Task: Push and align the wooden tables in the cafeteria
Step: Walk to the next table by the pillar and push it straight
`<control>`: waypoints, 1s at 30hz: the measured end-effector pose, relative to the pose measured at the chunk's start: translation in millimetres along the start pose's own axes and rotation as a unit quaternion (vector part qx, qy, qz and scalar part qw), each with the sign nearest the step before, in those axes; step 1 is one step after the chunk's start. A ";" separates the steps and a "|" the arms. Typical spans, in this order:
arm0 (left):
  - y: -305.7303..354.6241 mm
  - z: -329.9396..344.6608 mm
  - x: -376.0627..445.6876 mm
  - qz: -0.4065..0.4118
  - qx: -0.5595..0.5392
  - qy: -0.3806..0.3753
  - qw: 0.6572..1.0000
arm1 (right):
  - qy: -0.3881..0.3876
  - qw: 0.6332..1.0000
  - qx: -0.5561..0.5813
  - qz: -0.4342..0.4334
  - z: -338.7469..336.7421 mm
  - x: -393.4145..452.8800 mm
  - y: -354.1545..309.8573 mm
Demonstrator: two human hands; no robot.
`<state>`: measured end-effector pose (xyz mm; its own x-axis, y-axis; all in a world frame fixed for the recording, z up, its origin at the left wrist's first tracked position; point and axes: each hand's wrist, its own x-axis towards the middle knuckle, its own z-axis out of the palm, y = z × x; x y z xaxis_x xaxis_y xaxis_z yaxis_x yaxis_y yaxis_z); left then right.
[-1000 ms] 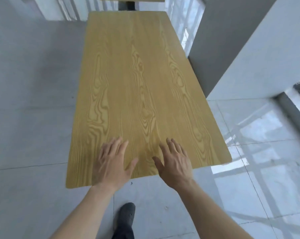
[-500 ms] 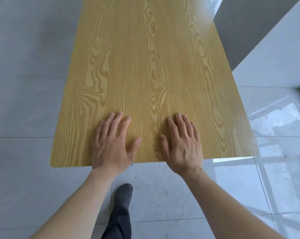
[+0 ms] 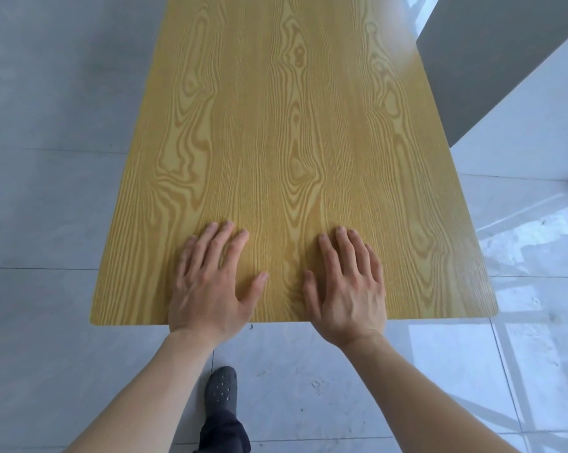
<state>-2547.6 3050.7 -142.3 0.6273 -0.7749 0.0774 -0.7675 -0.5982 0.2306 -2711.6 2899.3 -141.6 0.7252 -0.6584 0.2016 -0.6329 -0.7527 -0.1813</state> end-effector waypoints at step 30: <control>-38.9 8.7 200.2 0.016 -0.015 0.036 0.999 | 0.038 0.999 -0.009 -0.004 41.8 194.3 1.4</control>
<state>-2393.2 2917.0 -144.2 0.6114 -0.7760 0.1547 -0.7836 -0.5664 0.2554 -2560.2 2770.4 -143.0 0.7078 -0.6502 0.2762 -0.6323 -0.7575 -0.1627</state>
